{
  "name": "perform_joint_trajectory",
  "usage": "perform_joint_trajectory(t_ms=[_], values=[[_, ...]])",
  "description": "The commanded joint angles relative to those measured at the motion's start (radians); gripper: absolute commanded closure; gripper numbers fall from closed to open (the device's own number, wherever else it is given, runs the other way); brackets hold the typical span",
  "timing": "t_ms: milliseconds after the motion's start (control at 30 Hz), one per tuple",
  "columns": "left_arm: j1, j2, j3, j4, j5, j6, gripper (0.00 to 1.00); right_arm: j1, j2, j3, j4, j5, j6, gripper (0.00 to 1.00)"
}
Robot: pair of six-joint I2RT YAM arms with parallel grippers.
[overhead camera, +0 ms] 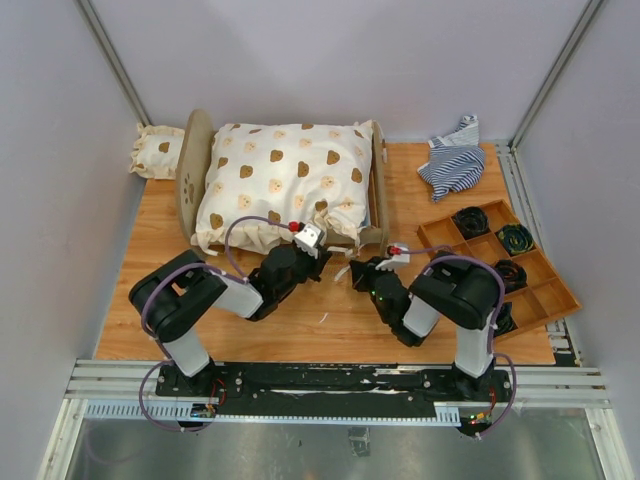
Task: Set up the pet bed
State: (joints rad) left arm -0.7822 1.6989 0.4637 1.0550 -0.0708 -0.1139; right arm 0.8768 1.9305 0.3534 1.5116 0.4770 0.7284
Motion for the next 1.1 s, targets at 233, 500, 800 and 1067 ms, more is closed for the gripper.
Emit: perform_joint_trajectory(t_ms=[233, 500, 800, 1067], values=[[0.008, -0.147, 0.069, -0.383, -0.339, -0.066, 1.00, -0.177, -0.397, -0.202, -0.294, 0.115, -0.159, 1.00], [0.166, -0.258, 0.021, -0.633, -0.218, -0.355, 1.00, -0.292, -0.645, -0.133, -0.558, 0.055, -0.270, 1.00], [0.169, -0.196, -0.042, -0.688, -0.247, -0.542, 1.00, -0.317, -0.678, -0.099, -0.559, -0.012, -0.342, 1.00], [0.176, -0.201, -0.062, -0.662, -0.221, -0.577, 1.00, -0.296, -0.816, -0.087, -0.629, -0.258, -0.339, 1.00]])
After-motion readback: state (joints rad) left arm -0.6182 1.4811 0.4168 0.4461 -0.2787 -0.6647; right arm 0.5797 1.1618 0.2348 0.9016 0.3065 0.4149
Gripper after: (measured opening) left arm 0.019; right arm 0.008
